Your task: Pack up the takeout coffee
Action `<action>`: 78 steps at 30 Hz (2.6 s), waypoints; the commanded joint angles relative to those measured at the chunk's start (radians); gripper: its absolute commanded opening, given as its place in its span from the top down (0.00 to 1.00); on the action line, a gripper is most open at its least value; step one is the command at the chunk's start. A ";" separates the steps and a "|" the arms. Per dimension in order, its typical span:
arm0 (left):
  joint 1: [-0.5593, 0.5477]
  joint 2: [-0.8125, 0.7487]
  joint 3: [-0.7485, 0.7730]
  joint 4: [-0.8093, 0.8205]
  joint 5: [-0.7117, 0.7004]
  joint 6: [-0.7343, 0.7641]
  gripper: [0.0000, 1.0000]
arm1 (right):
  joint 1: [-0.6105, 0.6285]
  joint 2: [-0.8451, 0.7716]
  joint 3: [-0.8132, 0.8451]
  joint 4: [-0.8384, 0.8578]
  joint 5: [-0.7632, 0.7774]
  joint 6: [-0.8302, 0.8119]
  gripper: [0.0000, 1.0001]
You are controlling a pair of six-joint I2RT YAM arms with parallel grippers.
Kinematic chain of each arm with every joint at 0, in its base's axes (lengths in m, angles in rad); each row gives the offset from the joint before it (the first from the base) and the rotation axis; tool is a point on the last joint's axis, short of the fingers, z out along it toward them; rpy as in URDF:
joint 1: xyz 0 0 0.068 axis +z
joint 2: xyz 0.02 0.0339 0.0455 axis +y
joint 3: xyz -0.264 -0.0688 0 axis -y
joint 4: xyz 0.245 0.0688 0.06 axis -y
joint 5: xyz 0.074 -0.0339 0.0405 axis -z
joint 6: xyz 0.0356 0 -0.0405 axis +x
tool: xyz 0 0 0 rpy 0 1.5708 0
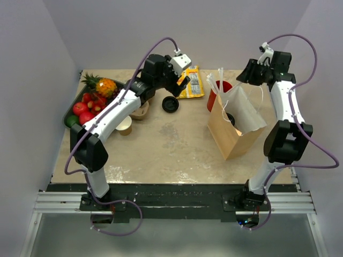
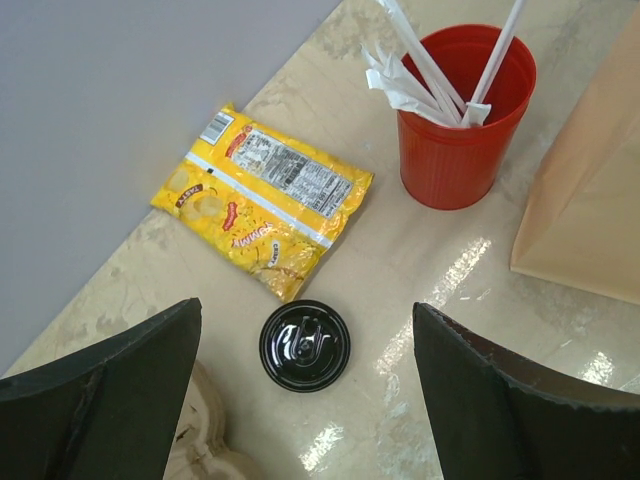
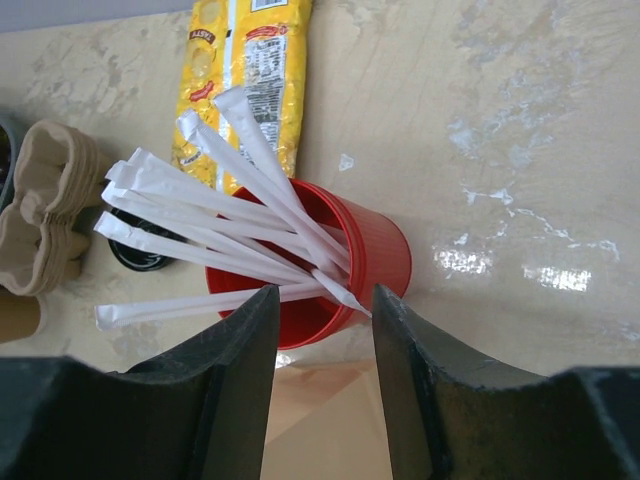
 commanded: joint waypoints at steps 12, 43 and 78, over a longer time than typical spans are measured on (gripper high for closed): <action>0.016 0.016 0.084 -0.022 -0.025 0.031 0.09 | -0.003 -0.004 -0.032 0.104 -0.022 0.060 0.53; 0.018 0.004 0.072 -0.050 -0.041 0.051 0.09 | -0.005 -0.128 -0.069 0.269 -0.060 0.034 1.00; 0.018 -0.489 -0.376 0.087 0.008 0.026 0.10 | -0.005 -0.887 0.080 -0.517 0.098 -0.407 1.00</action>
